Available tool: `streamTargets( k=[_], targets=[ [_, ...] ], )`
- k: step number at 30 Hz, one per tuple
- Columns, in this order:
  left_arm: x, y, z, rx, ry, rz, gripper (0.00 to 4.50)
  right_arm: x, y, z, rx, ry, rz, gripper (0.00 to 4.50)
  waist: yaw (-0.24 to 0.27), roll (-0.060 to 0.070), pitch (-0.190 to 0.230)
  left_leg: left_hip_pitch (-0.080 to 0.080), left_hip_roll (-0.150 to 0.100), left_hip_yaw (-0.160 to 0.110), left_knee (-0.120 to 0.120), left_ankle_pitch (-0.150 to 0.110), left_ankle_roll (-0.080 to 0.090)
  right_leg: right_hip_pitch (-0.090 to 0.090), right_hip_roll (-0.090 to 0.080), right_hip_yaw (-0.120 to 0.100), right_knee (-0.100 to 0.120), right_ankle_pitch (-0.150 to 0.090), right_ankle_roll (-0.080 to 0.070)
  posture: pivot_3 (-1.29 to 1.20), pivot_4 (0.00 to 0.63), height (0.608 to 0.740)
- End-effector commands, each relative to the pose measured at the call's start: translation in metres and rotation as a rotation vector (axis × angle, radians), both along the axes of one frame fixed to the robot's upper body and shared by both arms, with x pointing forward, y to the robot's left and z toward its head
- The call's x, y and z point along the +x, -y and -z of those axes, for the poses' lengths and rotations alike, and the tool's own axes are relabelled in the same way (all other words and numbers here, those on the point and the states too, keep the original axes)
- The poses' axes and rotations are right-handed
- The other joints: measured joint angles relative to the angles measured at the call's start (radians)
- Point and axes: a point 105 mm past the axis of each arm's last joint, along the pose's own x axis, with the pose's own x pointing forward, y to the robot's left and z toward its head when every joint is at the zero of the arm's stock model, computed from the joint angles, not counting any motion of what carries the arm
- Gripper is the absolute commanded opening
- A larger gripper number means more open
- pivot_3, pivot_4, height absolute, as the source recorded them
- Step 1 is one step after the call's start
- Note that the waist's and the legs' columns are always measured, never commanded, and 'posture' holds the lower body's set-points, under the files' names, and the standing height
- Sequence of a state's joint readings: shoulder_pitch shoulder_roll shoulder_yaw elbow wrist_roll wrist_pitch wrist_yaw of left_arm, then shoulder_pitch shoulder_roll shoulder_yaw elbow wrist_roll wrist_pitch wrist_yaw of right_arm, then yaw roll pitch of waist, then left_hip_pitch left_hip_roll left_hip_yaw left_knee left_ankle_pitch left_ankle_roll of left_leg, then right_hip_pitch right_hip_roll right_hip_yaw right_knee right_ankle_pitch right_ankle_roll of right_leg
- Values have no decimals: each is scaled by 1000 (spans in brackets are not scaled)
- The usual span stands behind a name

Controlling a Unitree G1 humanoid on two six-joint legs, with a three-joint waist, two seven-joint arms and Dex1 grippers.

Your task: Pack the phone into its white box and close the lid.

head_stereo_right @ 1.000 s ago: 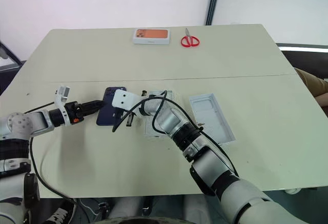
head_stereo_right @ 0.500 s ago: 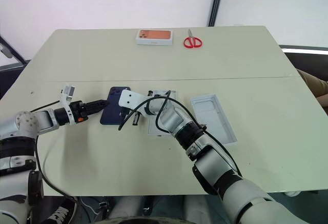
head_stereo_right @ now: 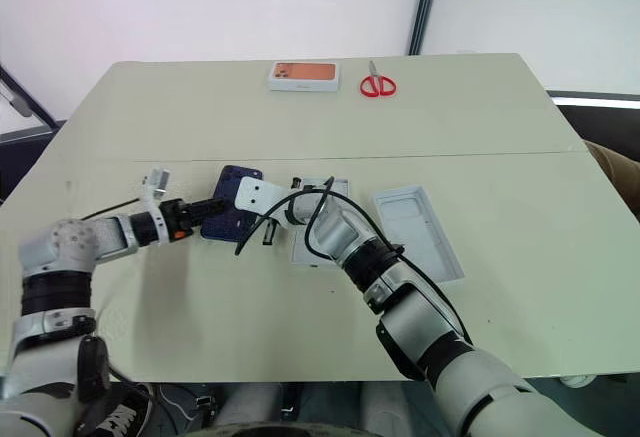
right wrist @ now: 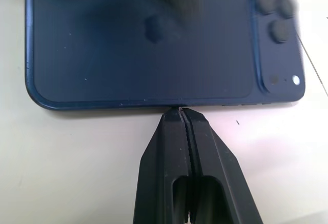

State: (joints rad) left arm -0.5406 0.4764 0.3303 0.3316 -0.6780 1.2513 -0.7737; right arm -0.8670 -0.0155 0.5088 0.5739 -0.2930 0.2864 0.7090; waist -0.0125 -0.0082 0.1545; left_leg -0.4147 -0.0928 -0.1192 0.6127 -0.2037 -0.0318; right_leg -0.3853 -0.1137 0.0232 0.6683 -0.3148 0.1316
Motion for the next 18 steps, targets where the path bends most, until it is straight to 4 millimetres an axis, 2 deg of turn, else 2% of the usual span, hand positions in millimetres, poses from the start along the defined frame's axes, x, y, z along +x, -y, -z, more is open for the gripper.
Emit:
streamTargets(
  k=[1, 8, 12, 18],
  targets=[
    [-13, 16, 20, -4, -106, 78, 3910, -9, -10, -2, 9, -1, -48, 38, -5, 0, 0, 0, 0, 0, 0, 0, 0, 0, 0, 0, 0, 0, 0, 0, 150, 740],
    [-8, 10, 20, 15, -94, 48, 3910, -9, -9, -1, 11, 1, -46, 38, -8, 0, 0, 0, 1, 0, -1, 0, 0, -1, 1, 0, -1, 0, 0, 0, 150, 740],
    [-7, -1, 17, -8, -89, 18, 2838, -8, -6, -1, 5, 6, -41, 0, -7, 0, 0, 0, 1, 1, -1, 0, 0, -1, 1, 0, -1, 0, 0, 0, 150, 740],
    [-9, -4, 15, -37, -99, 11, 2767, -8, -5, 2, -2, 7, -39, 0, -11, 0, 0, 0, 2, 1, -2, 0, 0, -2, 1, 0, -1, 0, 0, 0, 150, 740]
  ],
)
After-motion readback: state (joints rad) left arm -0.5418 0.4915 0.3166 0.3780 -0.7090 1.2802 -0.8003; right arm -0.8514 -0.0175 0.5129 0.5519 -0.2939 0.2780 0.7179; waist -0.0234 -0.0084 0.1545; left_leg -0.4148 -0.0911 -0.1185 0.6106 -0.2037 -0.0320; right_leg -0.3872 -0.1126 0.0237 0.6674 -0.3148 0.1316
